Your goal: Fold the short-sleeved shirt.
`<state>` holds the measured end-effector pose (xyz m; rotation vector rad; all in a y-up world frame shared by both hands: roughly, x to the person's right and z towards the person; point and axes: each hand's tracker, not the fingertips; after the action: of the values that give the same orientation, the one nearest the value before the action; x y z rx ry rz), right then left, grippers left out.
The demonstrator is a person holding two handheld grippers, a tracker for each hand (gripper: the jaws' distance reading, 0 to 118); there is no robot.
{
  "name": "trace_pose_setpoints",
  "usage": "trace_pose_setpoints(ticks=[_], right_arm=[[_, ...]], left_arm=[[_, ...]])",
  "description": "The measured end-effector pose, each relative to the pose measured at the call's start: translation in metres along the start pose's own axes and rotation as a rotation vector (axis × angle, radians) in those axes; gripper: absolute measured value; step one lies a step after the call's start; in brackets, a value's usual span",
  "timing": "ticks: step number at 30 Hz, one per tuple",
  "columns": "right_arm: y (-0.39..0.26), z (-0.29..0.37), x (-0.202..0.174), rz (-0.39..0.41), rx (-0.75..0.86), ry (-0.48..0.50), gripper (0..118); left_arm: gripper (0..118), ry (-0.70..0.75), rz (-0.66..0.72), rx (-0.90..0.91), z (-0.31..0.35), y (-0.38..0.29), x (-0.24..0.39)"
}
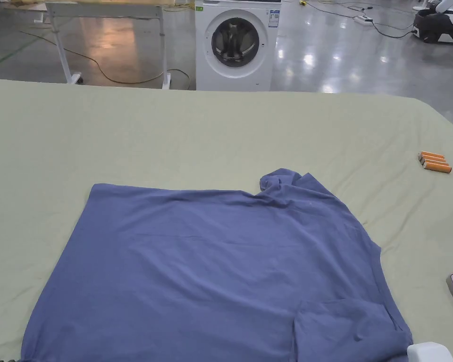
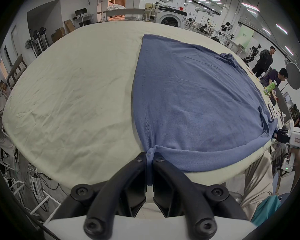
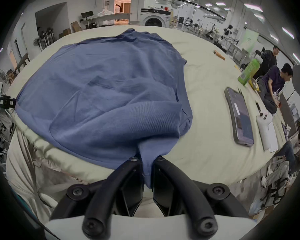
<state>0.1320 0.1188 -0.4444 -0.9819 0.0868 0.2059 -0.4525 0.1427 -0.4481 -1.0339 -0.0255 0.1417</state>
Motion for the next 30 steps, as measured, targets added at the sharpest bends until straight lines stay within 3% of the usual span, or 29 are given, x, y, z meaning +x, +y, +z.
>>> trace_pose_setpoints(ticks=[3, 9, 21, 30], right_arm=[[0.007, 0.008, 0.009, -0.104, 0.036, 0.055, 6], [0.028, 0.031, 0.031, -0.166, 0.126, 0.081, 6], [0.136, 0.01, 0.049, -0.183, 0.313, 0.049, 6], [0.187, -0.078, 0.051, -0.191, 0.219, 0.024, 6]], left_arm=[[2, -0.006, 0.006, 0.017, 0.005, 0.001, -0.001], [2, -0.047, 0.048, 0.133, 0.021, 0.016, -0.008], [2, -0.016, -0.02, 0.311, -0.009, 0.133, 0.0], [2, 0.068, -0.032, 0.229, -0.079, 0.177, 0.012]])
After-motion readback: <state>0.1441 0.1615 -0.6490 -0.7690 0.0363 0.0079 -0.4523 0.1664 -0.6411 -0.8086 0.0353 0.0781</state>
